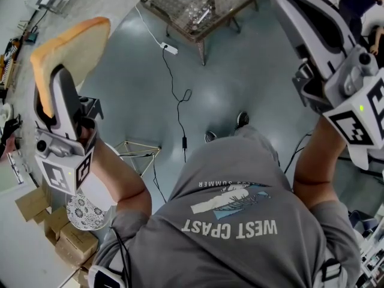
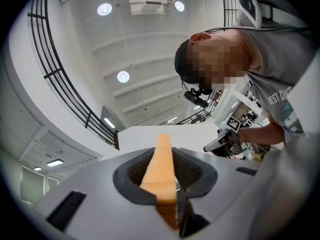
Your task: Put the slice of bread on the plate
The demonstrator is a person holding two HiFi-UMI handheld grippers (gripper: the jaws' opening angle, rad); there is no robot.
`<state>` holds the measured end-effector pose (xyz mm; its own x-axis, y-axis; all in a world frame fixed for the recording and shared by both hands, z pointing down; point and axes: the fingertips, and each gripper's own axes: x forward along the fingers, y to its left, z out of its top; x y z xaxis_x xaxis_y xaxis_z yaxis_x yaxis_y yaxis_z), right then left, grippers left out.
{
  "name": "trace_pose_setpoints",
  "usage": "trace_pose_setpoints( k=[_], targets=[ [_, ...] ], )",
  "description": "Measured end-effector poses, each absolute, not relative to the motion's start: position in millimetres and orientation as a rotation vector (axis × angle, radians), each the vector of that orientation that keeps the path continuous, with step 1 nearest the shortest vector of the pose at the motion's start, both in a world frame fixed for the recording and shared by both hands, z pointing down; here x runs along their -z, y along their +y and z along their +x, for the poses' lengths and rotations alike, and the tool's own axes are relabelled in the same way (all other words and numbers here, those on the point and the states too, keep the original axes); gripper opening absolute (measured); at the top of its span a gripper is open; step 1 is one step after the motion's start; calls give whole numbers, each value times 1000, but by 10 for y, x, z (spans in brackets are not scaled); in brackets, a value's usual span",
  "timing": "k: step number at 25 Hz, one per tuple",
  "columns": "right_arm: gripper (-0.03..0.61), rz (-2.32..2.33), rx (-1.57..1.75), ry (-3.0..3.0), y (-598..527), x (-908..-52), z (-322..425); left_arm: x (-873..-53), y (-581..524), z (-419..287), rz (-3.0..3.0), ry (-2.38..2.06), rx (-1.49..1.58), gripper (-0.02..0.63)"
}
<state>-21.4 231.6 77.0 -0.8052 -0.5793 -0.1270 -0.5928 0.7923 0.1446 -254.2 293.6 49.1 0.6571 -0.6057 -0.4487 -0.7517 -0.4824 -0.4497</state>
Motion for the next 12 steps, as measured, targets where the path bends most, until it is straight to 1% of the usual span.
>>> trace_pose_setpoints(
  k=[2, 6, 12],
  targets=[
    [11, -943, -265, 2904, 2262, -856, -297, -569, 2882, -2601, -2248, 1052, -296, 92],
    [11, -912, -245, 2907, 2083, -968, -189, -668, 2727, -2466, -2255, 1066, -275, 92],
    [11, -876, -234, 2914, 2025, -866, -43, -572, 2700, -2266, -2254, 1082, -258, 92]
  ],
)
